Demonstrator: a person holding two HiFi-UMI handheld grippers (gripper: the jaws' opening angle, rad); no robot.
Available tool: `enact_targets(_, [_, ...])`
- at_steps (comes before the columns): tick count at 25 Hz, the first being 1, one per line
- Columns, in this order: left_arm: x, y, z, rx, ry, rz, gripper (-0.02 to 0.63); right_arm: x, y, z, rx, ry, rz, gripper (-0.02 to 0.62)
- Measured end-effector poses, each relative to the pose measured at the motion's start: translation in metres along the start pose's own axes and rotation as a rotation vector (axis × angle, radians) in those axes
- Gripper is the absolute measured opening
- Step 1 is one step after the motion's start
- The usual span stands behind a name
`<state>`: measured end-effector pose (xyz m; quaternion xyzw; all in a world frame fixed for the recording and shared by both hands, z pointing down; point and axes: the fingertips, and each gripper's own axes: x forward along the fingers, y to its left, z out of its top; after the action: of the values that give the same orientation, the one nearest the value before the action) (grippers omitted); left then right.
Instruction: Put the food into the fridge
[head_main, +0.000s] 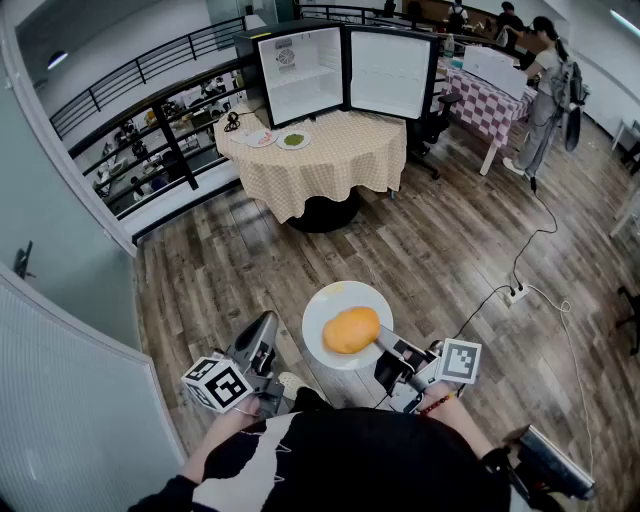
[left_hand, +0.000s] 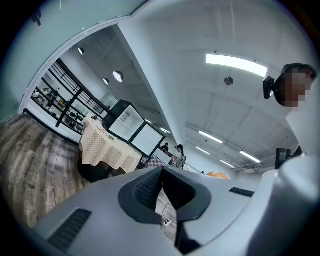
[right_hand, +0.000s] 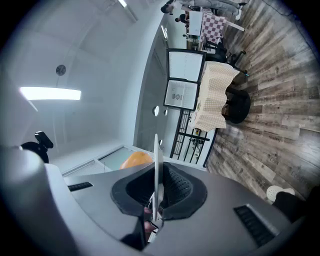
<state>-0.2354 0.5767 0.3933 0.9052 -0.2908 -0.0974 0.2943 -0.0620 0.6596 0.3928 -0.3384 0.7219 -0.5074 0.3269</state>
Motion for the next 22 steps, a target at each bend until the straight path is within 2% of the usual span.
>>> enact_targets(13, [-0.003, -0.003, 0.003, 0.019, -0.02, -0.008, 0.012, -0.002, 0.0, 0.002, 0.0, -0.002, 0.017, 0.032])
enact_targets(15, [-0.005, -0.012, 0.009, 0.079, -0.053, -0.049, 0.014, -0.002, 0.0, 0.002, -0.001, 0.0, 0.017, 0.032])
enact_targets(18, [-0.007, -0.034, 0.018, 0.29, -0.101, -0.104, 0.014, -0.005, -0.004, 0.003, 0.014, -0.001, 0.016, 0.035])
enact_targets(19, [-0.006, -0.041, 0.018, 0.336, -0.102, -0.124, 0.014, -0.006, -0.007, 0.004, 0.027, -0.004, 0.019, 0.035])
enact_targets(20, [-0.005, -0.045, 0.018, 0.349, -0.101, -0.146, 0.014, -0.008, -0.009, 0.005, 0.048, -0.009, 0.024, 0.035])
enact_targets(22, [-0.002, -0.048, 0.017, 0.317, -0.104, -0.179, 0.014, -0.01, -0.016, 0.007, 0.1, -0.022, 0.03, 0.035])
